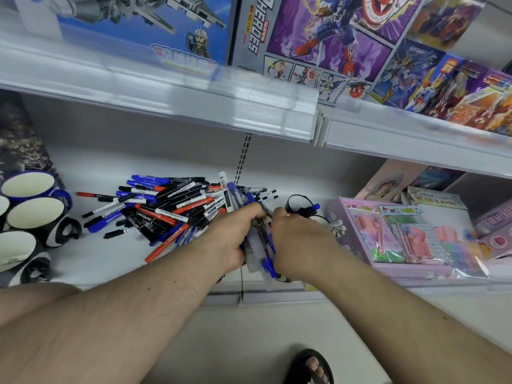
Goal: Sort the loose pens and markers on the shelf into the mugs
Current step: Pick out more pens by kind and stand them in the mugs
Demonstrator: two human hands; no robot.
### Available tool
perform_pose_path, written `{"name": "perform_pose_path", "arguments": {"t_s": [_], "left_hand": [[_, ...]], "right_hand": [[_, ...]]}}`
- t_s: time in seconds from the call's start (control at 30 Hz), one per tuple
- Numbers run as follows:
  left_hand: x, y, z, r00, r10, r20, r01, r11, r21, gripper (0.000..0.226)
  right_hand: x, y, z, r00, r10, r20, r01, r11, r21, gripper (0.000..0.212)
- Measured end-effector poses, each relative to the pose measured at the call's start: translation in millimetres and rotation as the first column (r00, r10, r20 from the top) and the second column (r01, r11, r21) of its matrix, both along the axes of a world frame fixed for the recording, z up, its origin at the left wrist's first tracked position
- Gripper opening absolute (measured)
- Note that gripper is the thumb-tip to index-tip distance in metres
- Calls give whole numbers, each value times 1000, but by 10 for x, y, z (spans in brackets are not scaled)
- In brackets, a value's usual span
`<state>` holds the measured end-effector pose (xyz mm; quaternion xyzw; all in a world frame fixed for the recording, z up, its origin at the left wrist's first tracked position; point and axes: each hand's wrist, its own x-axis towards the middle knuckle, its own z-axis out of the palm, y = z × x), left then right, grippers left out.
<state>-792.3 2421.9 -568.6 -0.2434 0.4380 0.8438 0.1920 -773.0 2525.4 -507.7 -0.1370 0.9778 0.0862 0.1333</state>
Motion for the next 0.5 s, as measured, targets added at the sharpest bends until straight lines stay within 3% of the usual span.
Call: {"name": "perform_pose_path", "arguments": {"t_s": [0.1,0.17,0.2,0.23,0.27,0.3,0.33,0.4,0.5], "left_hand": [[-54,-72,91,998,38,-52,-37,999,29,17],[-112,-157,165,991,105,-88,-98,992,82,22],[-135,-202,199,985,142,-98,-129,983,129,23],[-145,-240,238,980,174,-101,-152,969,193,22],[-154,-265,260,975,198,-101,-167,952,258,22],[-148,-274,292,972,213,-103,-172,934,313,22],[-143,-270,313,969,225,-105,-176,921,348,23],[-139,-242,341,961,260,-95,-203,896,395,25],[-148,-216,361,949,304,-85,-245,879,409,20]], "right_hand": [[-106,227,251,981,-51,187,82,984,-161,62],[-168,404,349,959,-155,236,248,862,-442,51],[-177,467,336,934,-235,270,356,678,-643,40],[-177,501,295,891,-310,331,440,408,-800,27],[-154,496,232,837,-362,410,486,146,-862,20],[-102,450,169,789,-372,488,510,-46,-859,20],[-44,381,111,756,-346,555,538,-155,-829,21],[82,208,45,709,-229,667,630,-220,-745,17],[175,64,38,641,-78,763,739,-206,-642,23]]}}
